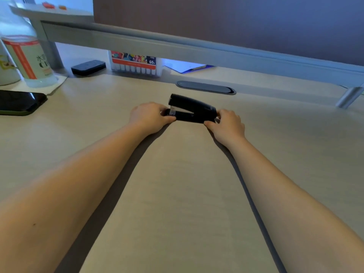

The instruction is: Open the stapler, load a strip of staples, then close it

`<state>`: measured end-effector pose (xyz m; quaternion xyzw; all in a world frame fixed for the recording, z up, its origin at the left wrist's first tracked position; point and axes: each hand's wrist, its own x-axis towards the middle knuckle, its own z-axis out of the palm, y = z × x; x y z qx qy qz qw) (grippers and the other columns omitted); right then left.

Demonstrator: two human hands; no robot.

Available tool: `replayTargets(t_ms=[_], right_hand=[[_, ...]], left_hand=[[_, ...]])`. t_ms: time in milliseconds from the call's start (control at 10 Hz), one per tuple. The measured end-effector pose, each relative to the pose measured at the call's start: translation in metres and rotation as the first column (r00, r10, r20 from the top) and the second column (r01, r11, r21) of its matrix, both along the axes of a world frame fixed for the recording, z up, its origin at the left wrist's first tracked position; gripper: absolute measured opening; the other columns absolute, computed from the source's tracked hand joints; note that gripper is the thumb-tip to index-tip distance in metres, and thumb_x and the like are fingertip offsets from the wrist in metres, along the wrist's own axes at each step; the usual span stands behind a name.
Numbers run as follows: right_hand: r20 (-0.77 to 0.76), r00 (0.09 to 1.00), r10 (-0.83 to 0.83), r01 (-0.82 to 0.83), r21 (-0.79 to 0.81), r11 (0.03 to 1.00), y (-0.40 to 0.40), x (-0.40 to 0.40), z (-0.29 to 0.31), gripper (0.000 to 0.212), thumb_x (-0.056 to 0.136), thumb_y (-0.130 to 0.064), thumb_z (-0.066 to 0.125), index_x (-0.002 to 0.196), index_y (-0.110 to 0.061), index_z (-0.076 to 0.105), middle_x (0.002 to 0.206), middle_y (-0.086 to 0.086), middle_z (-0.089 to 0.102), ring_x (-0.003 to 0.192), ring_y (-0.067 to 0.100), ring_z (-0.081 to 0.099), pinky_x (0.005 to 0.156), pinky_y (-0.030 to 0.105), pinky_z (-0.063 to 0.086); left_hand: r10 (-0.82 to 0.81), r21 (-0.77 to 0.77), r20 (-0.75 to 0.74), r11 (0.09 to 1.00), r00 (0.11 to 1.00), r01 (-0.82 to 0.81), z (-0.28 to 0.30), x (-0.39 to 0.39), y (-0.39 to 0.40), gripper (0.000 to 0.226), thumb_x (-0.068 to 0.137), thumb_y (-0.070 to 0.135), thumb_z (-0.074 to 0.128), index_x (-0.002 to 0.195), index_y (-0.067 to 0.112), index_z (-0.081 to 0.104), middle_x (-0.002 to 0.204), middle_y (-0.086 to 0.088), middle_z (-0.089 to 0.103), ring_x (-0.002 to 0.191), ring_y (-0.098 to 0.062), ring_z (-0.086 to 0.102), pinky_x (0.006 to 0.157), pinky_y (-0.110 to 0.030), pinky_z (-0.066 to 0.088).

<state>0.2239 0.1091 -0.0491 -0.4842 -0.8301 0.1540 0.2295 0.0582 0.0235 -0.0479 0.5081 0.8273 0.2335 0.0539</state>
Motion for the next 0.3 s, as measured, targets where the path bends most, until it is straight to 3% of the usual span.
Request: replayTargets(t_ms=[200, 300], right_hand=[[0.042, 0.999, -0.025, 0.024, 0.033, 0.999, 0.0225, -0.0184, -0.0006, 0.036, 0.085, -0.032, 0.052, 0.112, -0.007, 0.051, 0.113, 0.018, 0.057, 0.106, 0.035, 0.049, 0.085, 0.042, 0.041], [0.028, 1.0, 0.0, -0.001, 0.03, 1.0, 0.0176, -0.0145, -0.0028, 0.035, 0.086, -0.03, 0.05, 0.111, -0.006, 0.051, 0.111, 0.017, 0.058, 0.102, 0.034, 0.051, 0.078, 0.04, 0.042]], left_hand=[[0.034, -0.02, -0.022, 0.999, 0.999, -0.034, -0.001, -0.0098, 0.0231, 0.045, 0.084, 0.046, 0.045, 0.12, 0.021, 0.052, 0.123, -0.013, 0.059, 0.111, -0.031, 0.051, 0.096, -0.046, 0.041], [0.028, -0.028, -0.051, 0.999, 0.998, -0.029, -0.0021, -0.0092, 0.0181, 0.045, 0.082, 0.049, 0.045, 0.11, 0.014, 0.055, 0.115, -0.015, 0.06, 0.104, -0.031, 0.053, 0.092, -0.046, 0.043]])
